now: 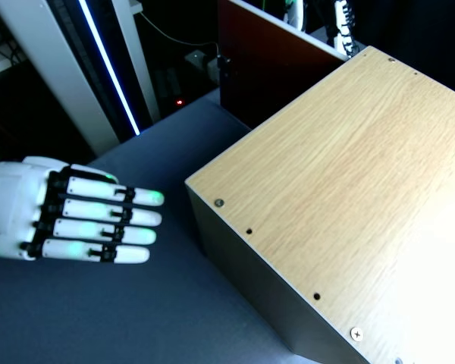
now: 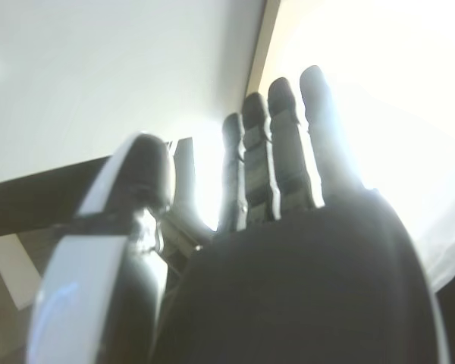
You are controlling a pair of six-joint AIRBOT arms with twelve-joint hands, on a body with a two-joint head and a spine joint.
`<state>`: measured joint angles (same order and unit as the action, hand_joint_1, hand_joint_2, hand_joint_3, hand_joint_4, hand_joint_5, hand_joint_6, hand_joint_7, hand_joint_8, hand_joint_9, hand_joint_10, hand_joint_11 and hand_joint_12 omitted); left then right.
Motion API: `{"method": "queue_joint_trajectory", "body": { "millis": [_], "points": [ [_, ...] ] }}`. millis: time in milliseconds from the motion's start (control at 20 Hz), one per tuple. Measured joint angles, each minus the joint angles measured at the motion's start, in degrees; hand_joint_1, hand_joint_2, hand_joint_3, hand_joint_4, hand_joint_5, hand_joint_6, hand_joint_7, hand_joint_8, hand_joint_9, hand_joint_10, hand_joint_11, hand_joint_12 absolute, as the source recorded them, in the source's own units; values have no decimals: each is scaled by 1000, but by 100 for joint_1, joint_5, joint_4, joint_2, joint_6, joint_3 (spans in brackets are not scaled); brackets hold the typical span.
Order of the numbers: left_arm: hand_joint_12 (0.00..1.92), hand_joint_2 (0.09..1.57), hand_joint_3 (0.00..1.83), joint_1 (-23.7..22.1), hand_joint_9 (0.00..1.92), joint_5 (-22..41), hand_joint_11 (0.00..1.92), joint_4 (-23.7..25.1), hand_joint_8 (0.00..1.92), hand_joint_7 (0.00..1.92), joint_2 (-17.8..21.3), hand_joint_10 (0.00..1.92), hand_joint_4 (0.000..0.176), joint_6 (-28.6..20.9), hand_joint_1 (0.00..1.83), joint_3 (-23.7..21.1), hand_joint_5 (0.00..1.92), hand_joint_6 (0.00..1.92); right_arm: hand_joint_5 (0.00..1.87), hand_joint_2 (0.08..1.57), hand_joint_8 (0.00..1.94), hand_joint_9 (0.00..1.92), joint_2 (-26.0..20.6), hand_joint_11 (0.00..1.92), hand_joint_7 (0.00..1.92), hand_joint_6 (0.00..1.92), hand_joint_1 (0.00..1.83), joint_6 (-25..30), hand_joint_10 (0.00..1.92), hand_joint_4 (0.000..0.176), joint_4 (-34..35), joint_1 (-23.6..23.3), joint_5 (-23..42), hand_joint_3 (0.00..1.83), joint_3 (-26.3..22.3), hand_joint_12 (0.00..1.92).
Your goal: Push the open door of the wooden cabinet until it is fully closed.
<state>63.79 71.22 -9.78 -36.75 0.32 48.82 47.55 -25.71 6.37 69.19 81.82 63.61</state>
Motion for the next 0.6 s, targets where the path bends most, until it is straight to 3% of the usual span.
{"method": "queue_joint_trajectory", "body": {
  "millis": [150, 250, 350, 400, 450, 500, 600],
  "points": [
    [28, 1359, 0, 0, 174, -7, 143, -9, 4, 189, -17, 4, 6, 0, 0, 0, 168, 5, 429, 1393, 1, 390, 11, 164, 463, 0, 928, 0, 2, 0, -11, -2, 7, 4, 11, 467],
    [27, 1367, 2, 0, 188, -15, 147, 20, 10, 208, -22, 8, 0, 0, 0, -2, 180, 8, 438, 1393, 2, 396, 33, 168, 470, 2, 904, 2, 3, 0, -17, -2, 13, 3, 26, 460],
    [37, 1371, 4, 0, 207, -13, 176, 153, 19, 241, -24, 13, 14, -2, 0, 9, 189, 9, 443, 1389, 3, 400, 48, 181, 477, 3, 887, 2, 2, 0, -22, 0, -13, 0, 28, 451],
    [44, 1386, 3, 0, 234, -11, 208, 289, 9, 273, -24, 9, 10, 0, 0, 46, 205, 5, 442, 1390, 3, 400, 48, 183, 477, 2, 888, 2, 2, 0, -15, -2, -11, 0, 28, 448],
    [29, 1374, 0, 0, 204, 4, 182, 317, 1, 247, -24, 1, 28, 0, 0, 46, 175, 0, 445, 1390, 1, 396, 48, 182, 476, 2, 871, 2, 0, 0, -13, 0, -11, 1, 31, 437],
    [38, 1367, 0, 0, 211, 11, 207, 341, 6, 258, -24, 5, 34, 0, 0, 46, 188, 7, 446, 1390, 2, 399, 46, 187, 480, 2, 884, 2, 1, 0, -15, -2, -11, 0, 31, 430],
    [34, 1356, 0, 0, 206, 15, 200, 487, 4, 254, -24, 3, 26, 0, 0, 63, 200, 11, 454, 1386, 3, 406, 48, 193, 487, 3, 904, 4, 3, 0, -15, -2, -17, 0, 35, 421]
  ]
}}
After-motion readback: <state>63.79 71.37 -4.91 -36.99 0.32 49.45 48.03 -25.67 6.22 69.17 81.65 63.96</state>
